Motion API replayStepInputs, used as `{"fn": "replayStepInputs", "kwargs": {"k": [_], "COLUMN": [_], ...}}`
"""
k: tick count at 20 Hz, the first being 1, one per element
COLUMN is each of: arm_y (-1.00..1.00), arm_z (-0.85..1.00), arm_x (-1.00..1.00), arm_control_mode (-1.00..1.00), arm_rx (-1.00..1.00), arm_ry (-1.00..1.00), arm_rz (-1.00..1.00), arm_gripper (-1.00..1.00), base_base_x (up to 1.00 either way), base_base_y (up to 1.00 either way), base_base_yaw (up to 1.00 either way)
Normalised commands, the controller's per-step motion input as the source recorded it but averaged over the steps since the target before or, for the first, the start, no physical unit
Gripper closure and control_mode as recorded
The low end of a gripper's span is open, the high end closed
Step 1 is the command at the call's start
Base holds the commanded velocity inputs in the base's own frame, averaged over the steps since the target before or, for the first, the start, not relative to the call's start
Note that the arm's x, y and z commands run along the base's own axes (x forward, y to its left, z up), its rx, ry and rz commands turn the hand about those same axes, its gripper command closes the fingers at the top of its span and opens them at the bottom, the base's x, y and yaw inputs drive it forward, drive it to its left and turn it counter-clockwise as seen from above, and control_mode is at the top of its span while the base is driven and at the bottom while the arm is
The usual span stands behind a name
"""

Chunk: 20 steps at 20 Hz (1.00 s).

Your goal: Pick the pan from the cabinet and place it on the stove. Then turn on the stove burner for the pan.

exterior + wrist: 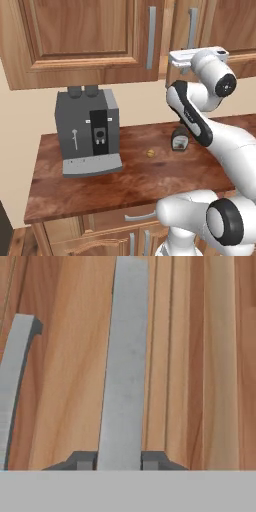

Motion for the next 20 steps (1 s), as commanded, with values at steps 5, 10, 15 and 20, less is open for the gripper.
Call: {"fn": "replayStepInputs", "kwargs": {"k": [5,10,15,20], "arm_y": [-0.46,-0.53,-0.71,-0.46], "arm_z": [0.21,0.08,0.00,-0.03], "arm_x": [-0.98,-1.00,-0.89,-0.53], "arm_control_mode": [-1.00,-1.00,-1.00,-1.00], "arm_rx": [0.01,0.02,0.07,0.00], "arm_ry": [0.00,0.00,0.07,0.11], "arm_rz": [0.00,0.05,0.07,0.01], "arm_gripper": [1.00,1.00,1.00,1.00], "base_base_x": [0.00,0.00,0.00,0.00], "base_base_y": [0.00,0.00,0.00,0.00], "base_base_yaw": [0.00,0.00,0.00,0.00]}}
